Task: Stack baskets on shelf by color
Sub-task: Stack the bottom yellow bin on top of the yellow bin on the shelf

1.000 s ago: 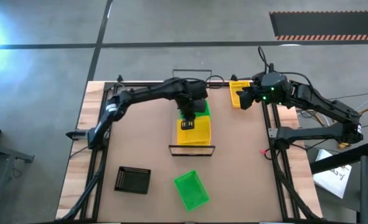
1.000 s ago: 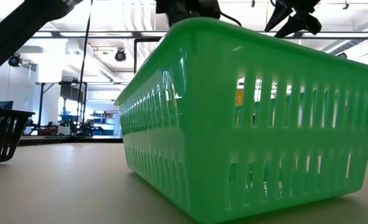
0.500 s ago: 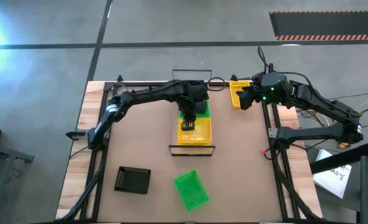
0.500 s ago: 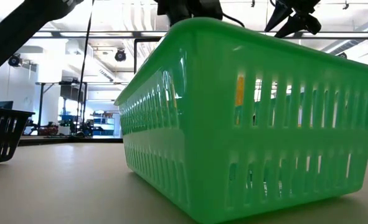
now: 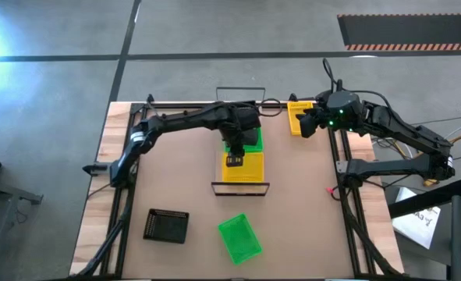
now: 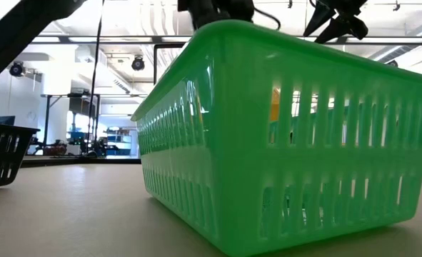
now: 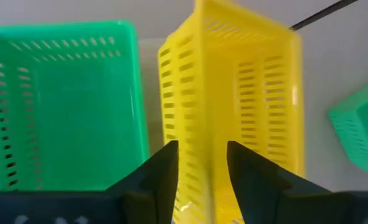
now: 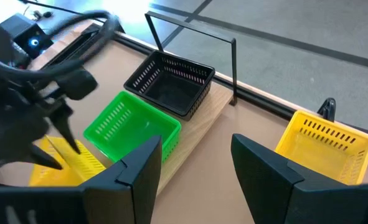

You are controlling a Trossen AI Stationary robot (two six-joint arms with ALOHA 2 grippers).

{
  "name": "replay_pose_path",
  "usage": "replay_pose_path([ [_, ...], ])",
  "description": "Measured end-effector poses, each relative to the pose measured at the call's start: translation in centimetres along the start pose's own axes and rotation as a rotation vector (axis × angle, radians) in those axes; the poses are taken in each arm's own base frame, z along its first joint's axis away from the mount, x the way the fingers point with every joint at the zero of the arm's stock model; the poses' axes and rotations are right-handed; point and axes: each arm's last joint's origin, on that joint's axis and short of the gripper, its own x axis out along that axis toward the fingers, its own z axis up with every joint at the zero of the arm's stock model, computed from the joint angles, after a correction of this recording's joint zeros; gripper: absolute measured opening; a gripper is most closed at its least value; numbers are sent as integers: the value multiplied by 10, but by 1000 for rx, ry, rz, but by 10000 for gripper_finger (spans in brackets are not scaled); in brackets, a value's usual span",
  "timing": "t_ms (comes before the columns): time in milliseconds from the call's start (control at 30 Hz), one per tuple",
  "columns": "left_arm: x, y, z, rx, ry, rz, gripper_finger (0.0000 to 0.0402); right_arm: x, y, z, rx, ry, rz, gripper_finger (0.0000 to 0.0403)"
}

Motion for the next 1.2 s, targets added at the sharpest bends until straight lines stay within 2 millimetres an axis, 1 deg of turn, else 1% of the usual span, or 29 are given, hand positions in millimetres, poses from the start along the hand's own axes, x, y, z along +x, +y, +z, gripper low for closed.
replay_pose_path([
  [100,3,-1,-1,8,9,-5,90,0,0,0,1,-3,1,185],
  [200,12,1,-1,10,8,-4,48,0,0,0,1,-4,1,185],
  [267,13,1,0,12,-2,0,17,0,0,0,1,-4,1,185],
  [300,12,1,1,14,-10,1,9,0,0,0,1,-4,1,185],
  [500,10,1,2,16,-22,-14,2,0,0,0,1,-4,1,185],
  [667,14,0,0,14,-8,-18,6,0,0,0,1,-4,1,185],
  [933,27,1,-7,3,46,-25,12,0,0,0,1,-3,1,185],
  [1067,28,1,-8,-5,52,-27,50,0,0,0,1,-3,1,185],
  [1133,22,0,-6,-8,30,-22,79,0,0,0,1,-3,1,185],
  [1200,12,-1,-4,-20,2,-16,110,0,0,0,1,-3,1,185],
])
